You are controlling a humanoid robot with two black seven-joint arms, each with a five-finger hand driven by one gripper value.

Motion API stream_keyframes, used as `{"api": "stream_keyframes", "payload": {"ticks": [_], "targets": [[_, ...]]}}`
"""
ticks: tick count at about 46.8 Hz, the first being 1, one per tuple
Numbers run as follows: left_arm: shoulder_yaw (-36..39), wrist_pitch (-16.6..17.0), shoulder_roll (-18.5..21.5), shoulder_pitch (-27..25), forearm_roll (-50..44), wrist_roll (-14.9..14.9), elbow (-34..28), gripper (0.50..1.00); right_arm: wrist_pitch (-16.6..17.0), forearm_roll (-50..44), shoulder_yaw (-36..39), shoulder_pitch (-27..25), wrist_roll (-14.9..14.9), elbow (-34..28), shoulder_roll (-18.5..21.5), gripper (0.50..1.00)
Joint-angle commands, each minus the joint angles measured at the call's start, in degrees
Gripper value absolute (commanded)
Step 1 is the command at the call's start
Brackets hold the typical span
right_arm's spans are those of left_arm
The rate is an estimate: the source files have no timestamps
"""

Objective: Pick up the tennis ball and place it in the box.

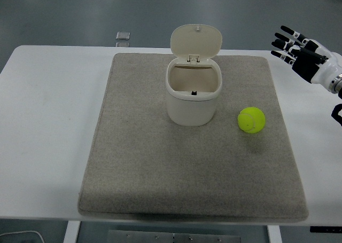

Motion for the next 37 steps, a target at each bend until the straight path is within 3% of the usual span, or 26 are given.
{"api": "stream_keyframes", "payload": {"ticks": [1, 37], "targets": [[-0.22, 0.08, 0.0, 0.26, -0.07, -0.09, 0.29, 0.992, 0.01, 0.0, 0.04, 0.0, 0.0, -0.02, 0.0, 0.926], [-0.04, 0.34, 0.0, 0.08, -0.16, -0.09, 0.82, 0.992, 1.33, -2.8, 0.21, 0.44, 0.18, 0.07, -0.17, 0.926]]}}
